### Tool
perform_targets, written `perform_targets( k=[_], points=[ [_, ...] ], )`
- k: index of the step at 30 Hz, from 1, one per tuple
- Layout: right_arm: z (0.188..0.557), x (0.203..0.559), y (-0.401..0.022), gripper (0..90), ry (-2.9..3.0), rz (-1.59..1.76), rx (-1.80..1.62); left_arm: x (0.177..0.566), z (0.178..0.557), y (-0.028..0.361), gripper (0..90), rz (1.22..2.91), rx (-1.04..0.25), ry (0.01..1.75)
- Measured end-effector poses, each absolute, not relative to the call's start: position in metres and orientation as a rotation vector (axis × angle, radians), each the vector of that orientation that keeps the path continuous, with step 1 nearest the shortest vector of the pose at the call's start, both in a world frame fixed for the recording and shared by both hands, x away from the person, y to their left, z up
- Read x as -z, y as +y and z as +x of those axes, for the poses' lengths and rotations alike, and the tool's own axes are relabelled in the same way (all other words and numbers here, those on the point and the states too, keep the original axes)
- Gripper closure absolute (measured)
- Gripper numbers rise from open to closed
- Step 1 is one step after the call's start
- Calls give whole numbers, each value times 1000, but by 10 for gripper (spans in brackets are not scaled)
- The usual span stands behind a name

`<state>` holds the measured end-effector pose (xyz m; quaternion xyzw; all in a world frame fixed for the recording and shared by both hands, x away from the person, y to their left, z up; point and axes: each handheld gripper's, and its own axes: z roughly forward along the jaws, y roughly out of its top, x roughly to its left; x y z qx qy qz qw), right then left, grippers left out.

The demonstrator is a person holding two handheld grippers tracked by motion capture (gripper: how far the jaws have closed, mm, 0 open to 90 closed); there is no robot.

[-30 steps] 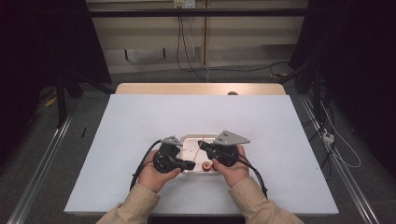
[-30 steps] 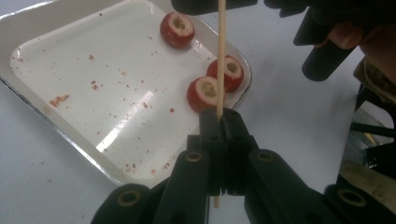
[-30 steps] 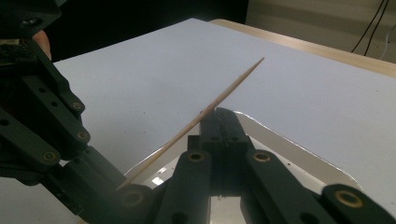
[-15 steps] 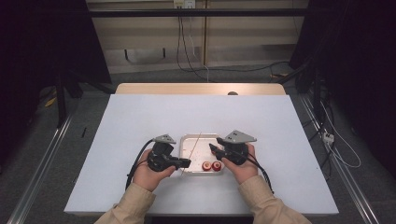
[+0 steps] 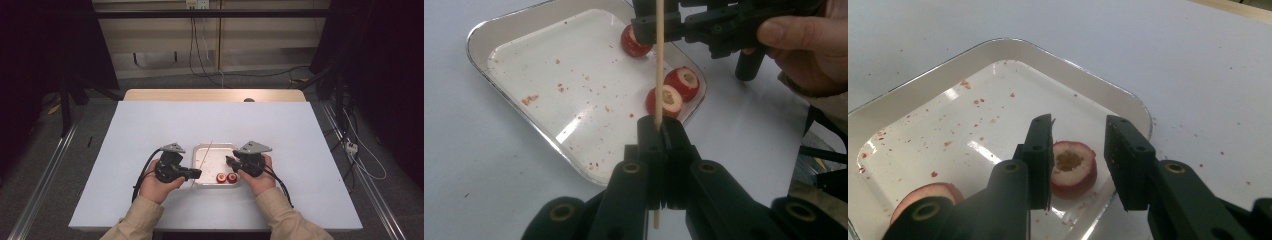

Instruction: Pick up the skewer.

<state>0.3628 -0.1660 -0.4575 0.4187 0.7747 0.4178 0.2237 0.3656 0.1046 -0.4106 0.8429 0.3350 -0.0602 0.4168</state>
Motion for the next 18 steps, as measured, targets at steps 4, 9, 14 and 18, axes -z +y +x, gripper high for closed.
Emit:
perform_targets(
  k=[4, 9, 14, 18],
  points=[
    [363, 459, -164, 656, 2145, 1162, -1178, 411, 367, 106, 890, 2112, 160, 839],
    [364, 462, -161, 649, 2162, 1174, -1186, 411, 367, 107, 891, 2108, 157, 848],
    [365, 462, -162, 645, 2163, 1197, -1201, 411, 368, 107, 891, 2103, 159, 850],
    [365, 463, -162, 642, 2161, 1211, -1205, 411, 368, 107, 891, 2109, 161, 848]
  ],
)
